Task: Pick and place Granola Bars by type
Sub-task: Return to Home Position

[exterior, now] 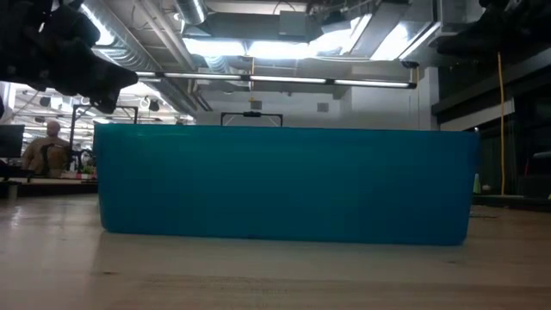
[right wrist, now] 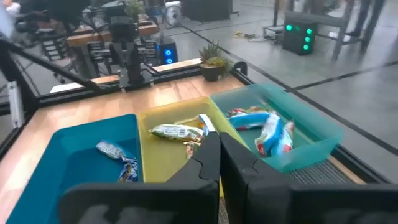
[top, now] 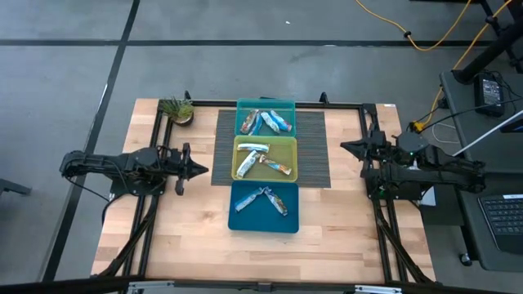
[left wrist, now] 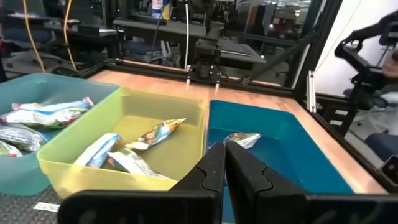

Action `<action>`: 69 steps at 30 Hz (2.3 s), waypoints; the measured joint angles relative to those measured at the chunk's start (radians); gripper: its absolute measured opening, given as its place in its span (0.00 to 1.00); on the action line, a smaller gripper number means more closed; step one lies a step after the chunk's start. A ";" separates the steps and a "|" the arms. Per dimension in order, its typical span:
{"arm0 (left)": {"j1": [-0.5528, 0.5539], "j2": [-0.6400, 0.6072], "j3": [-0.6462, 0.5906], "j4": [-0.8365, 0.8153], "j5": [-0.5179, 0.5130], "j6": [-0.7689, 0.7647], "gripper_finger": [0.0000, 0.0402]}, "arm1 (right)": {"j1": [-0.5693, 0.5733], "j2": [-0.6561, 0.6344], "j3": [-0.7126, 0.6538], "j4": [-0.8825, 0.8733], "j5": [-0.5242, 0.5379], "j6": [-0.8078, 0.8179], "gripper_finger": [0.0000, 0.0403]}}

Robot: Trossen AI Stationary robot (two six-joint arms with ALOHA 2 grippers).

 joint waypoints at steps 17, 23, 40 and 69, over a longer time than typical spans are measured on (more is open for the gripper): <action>0.000 -0.001 0.000 0.002 -0.001 -0.022 0.01 | 0.061 -0.140 -0.458 0.680 -0.095 0.004 0.01; 0.000 -0.001 0.000 0.002 -0.001 -0.022 0.02 | 0.086 -0.180 -0.473 0.584 -0.262 -0.022 0.01; 0.000 -0.001 0.000 0.002 -0.002 -0.022 0.02 | 0.085 -0.187 -0.473 0.486 -0.271 -0.142 0.07; 0.000 -0.001 0.000 0.002 -0.002 -0.022 0.02 | 0.085 -0.187 -0.473 0.486 -0.269 -0.142 0.04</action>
